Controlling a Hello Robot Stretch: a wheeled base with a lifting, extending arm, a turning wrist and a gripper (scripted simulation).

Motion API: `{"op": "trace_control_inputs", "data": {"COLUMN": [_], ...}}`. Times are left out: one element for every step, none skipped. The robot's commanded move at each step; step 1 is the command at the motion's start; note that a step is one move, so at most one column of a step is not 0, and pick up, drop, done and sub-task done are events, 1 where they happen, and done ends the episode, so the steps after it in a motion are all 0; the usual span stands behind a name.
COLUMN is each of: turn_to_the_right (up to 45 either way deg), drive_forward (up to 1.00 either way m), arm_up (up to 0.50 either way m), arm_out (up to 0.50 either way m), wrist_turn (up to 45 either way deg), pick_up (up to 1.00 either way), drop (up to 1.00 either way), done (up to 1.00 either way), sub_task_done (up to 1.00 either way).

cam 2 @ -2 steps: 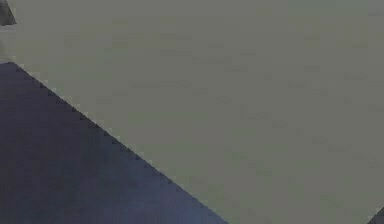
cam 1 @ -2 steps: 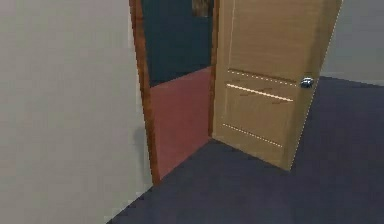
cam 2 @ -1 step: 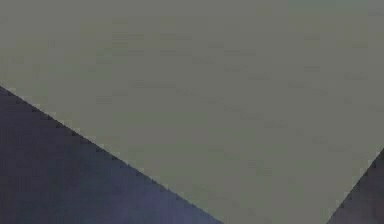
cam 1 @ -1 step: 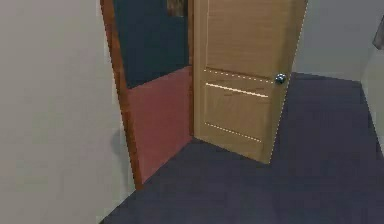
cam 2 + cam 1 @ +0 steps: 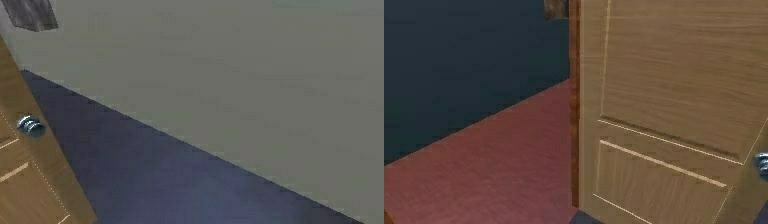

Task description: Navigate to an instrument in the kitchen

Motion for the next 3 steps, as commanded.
{"op": "trace_control_inputs", "data": {"turn_to_the_right": [3.0,0.0,-24.0], "drive_forward": [0.0,0.4,0.0], "arm_up": [0.0,0.0,0.0], "arm_out": [0.0,0.0,0.0], "wrist_turn": [0.0,0.0,0.0], "pick_up": [0.0,0.0,0.0], "drop": [0.0,0.0,0.0], "done": [0.0,0.0,0.0], "sub_task_done": [0.0,0.0,0.0]}}
